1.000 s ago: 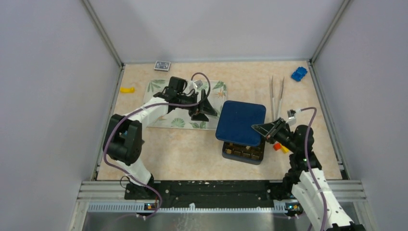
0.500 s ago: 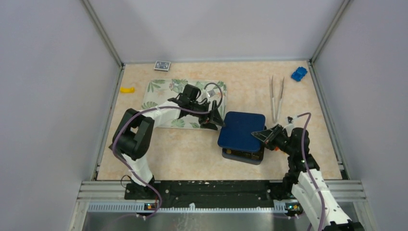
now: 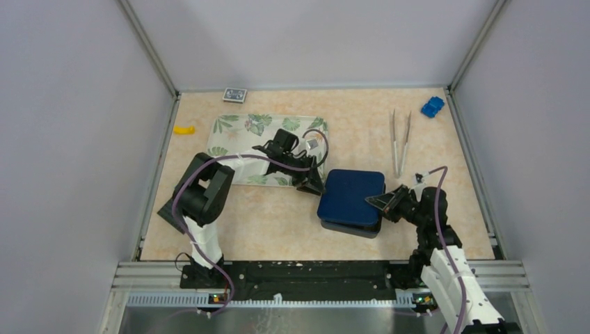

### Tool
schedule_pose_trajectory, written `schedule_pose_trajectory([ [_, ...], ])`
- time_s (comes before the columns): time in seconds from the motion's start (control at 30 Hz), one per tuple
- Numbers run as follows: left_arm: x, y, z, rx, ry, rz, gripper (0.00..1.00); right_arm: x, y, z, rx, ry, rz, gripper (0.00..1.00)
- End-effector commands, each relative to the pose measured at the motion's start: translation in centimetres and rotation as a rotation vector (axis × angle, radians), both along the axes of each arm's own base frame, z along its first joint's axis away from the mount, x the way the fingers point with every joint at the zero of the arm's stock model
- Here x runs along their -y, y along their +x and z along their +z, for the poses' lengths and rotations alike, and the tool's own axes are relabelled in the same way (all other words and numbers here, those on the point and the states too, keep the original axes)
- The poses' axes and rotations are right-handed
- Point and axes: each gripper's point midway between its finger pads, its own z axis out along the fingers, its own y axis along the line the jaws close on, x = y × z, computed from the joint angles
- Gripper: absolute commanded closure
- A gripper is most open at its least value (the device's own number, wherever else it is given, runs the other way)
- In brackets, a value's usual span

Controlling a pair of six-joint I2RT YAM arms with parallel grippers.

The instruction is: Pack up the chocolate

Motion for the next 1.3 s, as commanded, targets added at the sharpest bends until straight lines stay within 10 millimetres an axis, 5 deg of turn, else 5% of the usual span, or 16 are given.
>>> schedule_pose_trajectory([
  [0.0, 0.8, -0.3, -0.8, 0.010, -0.006, -0.035, 0.60, 0.4, 0.0, 0.8, 0.033, -0.032, 0.001, 1.00],
  [0.3, 1.7, -0.9, -0.8, 0.017, -0.001, -0.063, 0.65, 1.3, 0.0, 0.8, 0.029, -0.083, -0.034, 0.98],
  [0.47, 2.0, -0.9, -0.7, 0.024, 0.001, -0.067, 0.66, 2.5, 0.1, 1.7, 0.022, -0.182, -0.061, 0.56],
  [0.63, 2.6, -0.9, -0.7, 0.025, 0.000, -0.074, 0.66, 4.1, -0.1, 2.7, 0.007, -0.297, -0.101, 0.37],
  [1.0, 3.5, -1.1, -0.8, 0.039, 0.016, -0.115, 0.67, 8.0, -1.2, 2.2, -0.115, -0.502, -0.209, 0.33],
  [1.27, 3.8, -1.4, -0.7, 0.047, 0.019, -0.125, 0.68, 7.7, -0.3, 0.3, -0.154, -0.501, -0.182, 0.35],
])
